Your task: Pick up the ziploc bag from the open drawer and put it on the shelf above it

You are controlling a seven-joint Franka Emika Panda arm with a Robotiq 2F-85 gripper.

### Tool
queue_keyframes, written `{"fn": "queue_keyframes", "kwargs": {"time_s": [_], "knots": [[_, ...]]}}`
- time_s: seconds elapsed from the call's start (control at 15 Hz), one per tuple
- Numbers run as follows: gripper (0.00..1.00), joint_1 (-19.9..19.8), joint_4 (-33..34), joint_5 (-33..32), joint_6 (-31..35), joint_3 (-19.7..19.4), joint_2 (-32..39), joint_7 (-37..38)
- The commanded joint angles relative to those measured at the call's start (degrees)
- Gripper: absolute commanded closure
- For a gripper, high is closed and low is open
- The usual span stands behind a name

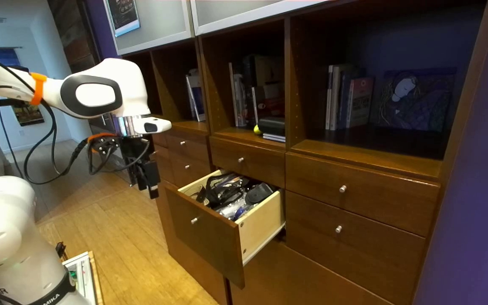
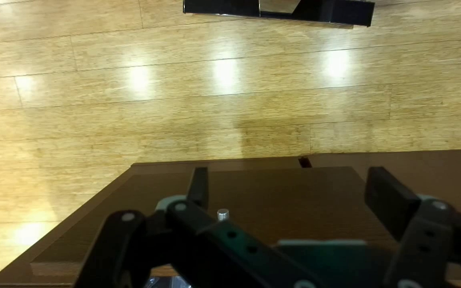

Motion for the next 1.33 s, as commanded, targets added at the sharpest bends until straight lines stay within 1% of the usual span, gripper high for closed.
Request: {"fn": "queue_keyframes", "kwargs": {"time_s": [0.0, 0.13, 0.47, 0.8, 1.0, 1.13, 1.27], "knots": [[0.0, 0.9, 2.7, -0.7, 1.3, 0.2, 2.0, 0.4], [0.0, 0.9, 5.8, -0.8, 2.6, 0.5, 3.7, 0.7], [0.0, -0.3, 11.9, -1.2, 6.3, -1.0, 8.6, 0.2], [0.0, -3.1, 14.1, -4.2, 11.9, -2.1, 15.6, 1.1], [0.0, -3.5, 15.2, -5.1, 15.5, -2.7, 20.6, 0.1], [0.0, -4.2, 15.7, -6.8, 18.4, -2.9, 23.8, 0.2], [0.0, -5.2, 16.4, -9.9, 21.2, -2.9, 26.7, 0.2]]}}
